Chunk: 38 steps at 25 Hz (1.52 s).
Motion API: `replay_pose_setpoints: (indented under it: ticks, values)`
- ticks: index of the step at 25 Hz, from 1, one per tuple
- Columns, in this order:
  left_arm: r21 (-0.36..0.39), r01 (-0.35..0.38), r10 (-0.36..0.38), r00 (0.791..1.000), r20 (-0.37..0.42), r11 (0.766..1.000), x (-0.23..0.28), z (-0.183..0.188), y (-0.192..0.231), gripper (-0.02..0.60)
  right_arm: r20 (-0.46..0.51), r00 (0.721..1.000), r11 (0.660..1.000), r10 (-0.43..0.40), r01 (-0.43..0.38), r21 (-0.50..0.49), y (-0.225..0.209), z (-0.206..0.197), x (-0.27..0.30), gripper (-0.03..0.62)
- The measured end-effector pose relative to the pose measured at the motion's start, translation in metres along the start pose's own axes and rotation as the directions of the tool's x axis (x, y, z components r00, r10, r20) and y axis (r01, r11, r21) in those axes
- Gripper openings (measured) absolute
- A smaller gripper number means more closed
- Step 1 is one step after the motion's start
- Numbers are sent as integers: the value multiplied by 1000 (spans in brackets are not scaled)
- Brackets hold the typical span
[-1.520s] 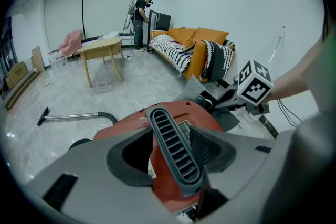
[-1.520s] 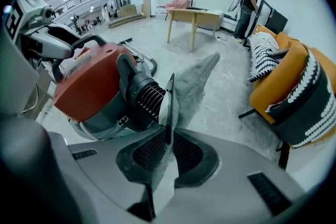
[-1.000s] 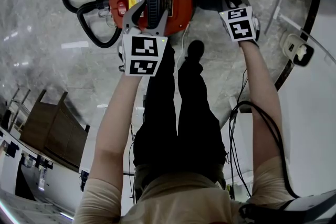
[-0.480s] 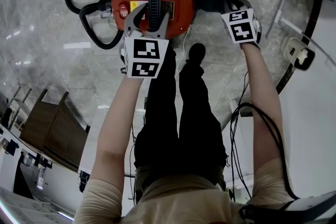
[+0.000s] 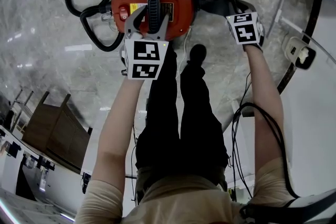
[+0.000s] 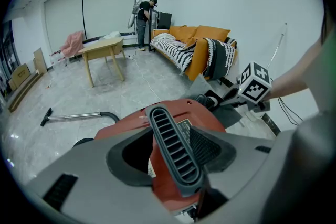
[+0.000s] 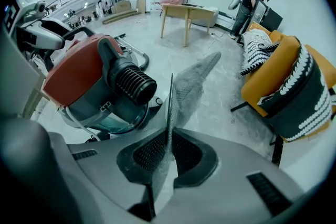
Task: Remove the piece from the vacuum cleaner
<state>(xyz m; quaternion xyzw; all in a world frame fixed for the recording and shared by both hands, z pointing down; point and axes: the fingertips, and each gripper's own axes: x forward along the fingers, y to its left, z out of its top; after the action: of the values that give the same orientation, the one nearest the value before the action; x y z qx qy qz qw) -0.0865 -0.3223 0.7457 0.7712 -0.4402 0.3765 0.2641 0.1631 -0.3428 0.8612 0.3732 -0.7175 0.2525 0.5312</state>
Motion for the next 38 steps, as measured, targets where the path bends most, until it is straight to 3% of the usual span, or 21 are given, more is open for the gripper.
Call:
replay_pose_setpoints:
  ticks: [4, 8, 10, 15, 21, 29, 32, 36, 38]
  values:
    - [4, -3, 3, 1000, 3, 1000, 0, 0, 1, 225, -26, 1000, 996, -15, 17, 83, -14, -21, -3, 32]
    - [6, -1, 1, 1000, -3, 1000, 0, 0, 1, 225, -13, 1000, 959, 14, -10, 284, -28, -34, -8, 32]
    - [7, 1, -1, 1000, -9, 1000, 1, -1, 1, 225, -3, 1000, 915, 28, -25, 402, -32, -45, -9, 32]
    - [21, 4, -3, 999, -37, 1000, 2, -2, -1, 225, 39, 998, 751, 43, -58, 658, -39, -80, -20, 32]
    - [35, -23, 25, 998, -52, 999, 1, -1, 4, 225, 89, 995, 654, 40, -93, 751, -45, -98, -33, 32]
    - [63, -86, 92, 991, -95, 994, 3, -5, 5, 225, 79, 997, 531, -12, -61, 845, -66, -137, -62, 32]
    - [50, -72, 78, 988, -135, 996, 8, -5, 1, 229, 69, 997, 507, -47, -36, 861, -77, -161, -87, 32]
    - [-30, -52, 47, 985, -165, 998, -5, -6, -5, 304, 62, 996, 497, -63, -22, 867, -92, -187, -107, 32]
    - [-34, -50, 43, 983, -179, 998, -17, -11, -18, 310, 60, 996, 478, -65, -22, 878, -99, -203, -120, 32]
